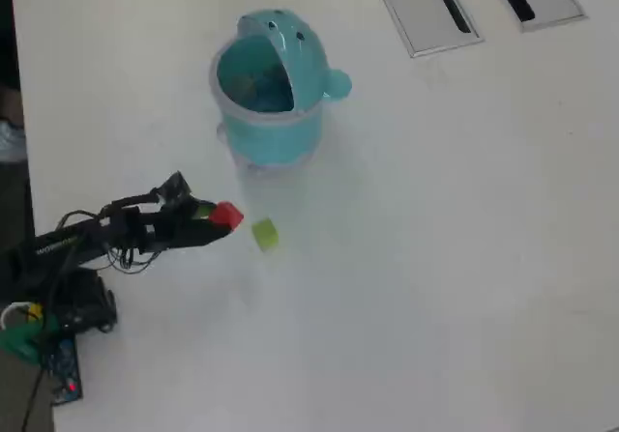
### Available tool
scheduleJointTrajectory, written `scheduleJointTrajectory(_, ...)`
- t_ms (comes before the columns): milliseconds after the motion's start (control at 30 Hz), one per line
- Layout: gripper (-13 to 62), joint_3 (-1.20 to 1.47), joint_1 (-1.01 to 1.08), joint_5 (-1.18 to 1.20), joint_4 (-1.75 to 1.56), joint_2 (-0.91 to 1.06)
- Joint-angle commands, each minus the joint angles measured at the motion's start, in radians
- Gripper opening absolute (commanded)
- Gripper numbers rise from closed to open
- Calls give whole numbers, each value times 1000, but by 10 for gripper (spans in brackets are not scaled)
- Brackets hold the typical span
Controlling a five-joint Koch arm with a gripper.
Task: Grasp RGB lego blocks and put them in the bin one by one.
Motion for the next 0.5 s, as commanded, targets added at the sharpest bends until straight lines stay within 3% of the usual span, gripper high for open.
scheduleJointTrajectory(0, -54, -86, -26, 48, -169, 17)
scheduleJointTrajectory(200, -54, -84, -141, 124, -365, 3)
scheduleJointTrajectory(467, -54, -55, -299, 49, -571, -48)
